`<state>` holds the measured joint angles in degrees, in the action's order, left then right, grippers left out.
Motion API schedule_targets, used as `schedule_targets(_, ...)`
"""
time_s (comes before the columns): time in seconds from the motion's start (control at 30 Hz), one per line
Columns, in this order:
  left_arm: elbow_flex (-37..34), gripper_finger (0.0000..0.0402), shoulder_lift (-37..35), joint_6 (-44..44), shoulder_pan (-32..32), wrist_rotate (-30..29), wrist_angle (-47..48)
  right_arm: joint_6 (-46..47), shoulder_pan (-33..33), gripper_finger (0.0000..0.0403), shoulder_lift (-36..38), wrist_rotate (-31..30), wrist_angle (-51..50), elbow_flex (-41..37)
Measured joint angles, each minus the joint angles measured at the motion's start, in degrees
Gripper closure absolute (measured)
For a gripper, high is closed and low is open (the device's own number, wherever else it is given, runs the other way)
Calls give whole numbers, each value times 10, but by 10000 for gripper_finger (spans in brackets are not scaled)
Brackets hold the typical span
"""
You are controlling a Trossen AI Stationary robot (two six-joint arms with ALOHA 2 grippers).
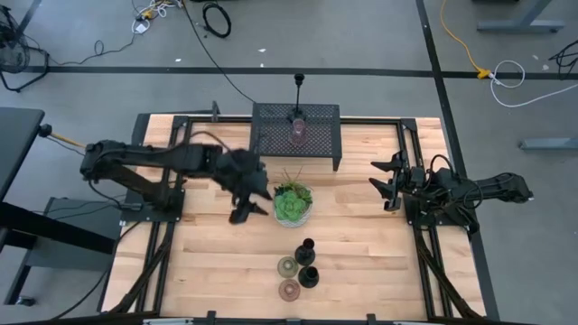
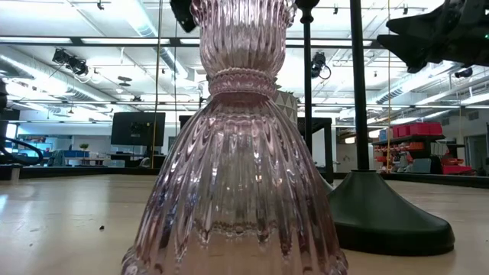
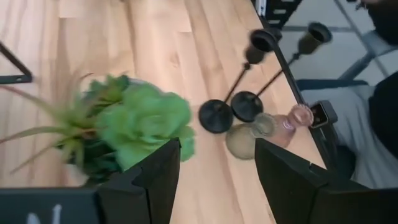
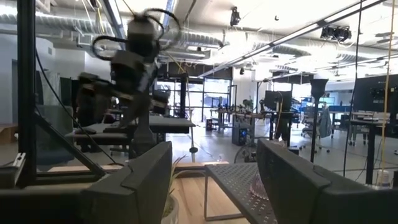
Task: Pick & Place candle stick holders
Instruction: Put the green glass candle holder on the shelf aligned with the other pink glass candle holder
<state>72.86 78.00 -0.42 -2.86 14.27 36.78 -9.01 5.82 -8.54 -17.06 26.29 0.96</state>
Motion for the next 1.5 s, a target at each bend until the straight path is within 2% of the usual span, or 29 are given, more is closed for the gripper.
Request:
schedule_targets(0.53, -2, 193, 9, -112, -213, -188, -32, 13, 0, 167, 0, 0, -2, 0)
schedule_targets(0.8, -2, 193, 61, -135, -285, -277, -68, 40, 0, 167, 0, 0, -3, 0)
schedule_targets(1.13, -2, 193, 175, -140, -320, -314, -172, 140, 0, 167, 0, 1, -6, 0)
schedule_targets(1.37, -2, 193, 232, -175, -323, -396, -195, 228, 0, 167, 0, 8, -6, 0)
schedule_targets(1.5, -2, 193, 250, -204, -323, -435, -194, 234, 0, 167, 0, 38, -6, 0)
